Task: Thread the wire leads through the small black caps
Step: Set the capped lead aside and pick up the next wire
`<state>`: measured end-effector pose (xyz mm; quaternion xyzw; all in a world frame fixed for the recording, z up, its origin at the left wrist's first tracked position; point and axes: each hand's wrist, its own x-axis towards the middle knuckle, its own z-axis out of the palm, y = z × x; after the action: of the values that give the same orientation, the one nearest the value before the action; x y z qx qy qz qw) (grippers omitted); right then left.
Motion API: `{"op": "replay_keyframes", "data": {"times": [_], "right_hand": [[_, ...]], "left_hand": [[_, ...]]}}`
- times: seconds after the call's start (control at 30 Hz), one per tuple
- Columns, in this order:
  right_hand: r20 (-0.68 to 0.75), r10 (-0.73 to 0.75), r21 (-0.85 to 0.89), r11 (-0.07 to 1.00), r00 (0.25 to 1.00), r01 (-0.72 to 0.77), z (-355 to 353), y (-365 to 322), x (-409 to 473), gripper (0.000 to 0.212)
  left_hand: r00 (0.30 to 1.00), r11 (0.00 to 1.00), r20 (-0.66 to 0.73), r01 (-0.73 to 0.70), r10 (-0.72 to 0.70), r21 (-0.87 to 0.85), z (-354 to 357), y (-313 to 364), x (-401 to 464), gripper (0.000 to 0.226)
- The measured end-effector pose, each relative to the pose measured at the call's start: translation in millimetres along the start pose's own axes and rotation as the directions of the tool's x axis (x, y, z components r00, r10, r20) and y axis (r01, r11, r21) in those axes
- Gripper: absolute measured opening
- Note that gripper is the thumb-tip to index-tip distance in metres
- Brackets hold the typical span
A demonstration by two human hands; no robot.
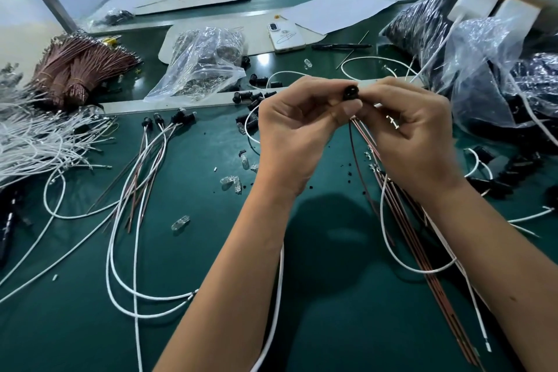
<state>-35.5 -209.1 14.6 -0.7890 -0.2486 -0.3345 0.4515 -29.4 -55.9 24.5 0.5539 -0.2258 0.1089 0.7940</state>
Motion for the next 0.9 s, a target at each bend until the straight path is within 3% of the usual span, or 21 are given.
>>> {"op": "replay_keyframes", "data": {"times": [0.33, 0.47, 0.9], "right_hand": [[0.015, 0.082, 0.041, 0.996, 0.996, -0.083, -2.5, 0.5, -0.7, 0.011], [-0.068, 0.122, 0.085, 0.990, 0.990, -0.116, -1.5, -1.3, -2.9, 0.008], [-0.026, 0.118, 0.060, 0.991, 0.993, -0.117, -1.5, 5.3, -4.5, 0.009]], "left_hand": [[0.993, 0.992, -0.082, 0.078, -0.086, -0.102, -1.0, -3.0, 0.0, 0.035], [0.993, 0.991, -0.073, 0.082, -0.090, -0.107, -1.4, -5.1, 0.6, 0.034], [0.995, 0.993, -0.049, 0.086, -0.090, -0.075, -1.4, -10.6, -0.8, 0.029]]}}
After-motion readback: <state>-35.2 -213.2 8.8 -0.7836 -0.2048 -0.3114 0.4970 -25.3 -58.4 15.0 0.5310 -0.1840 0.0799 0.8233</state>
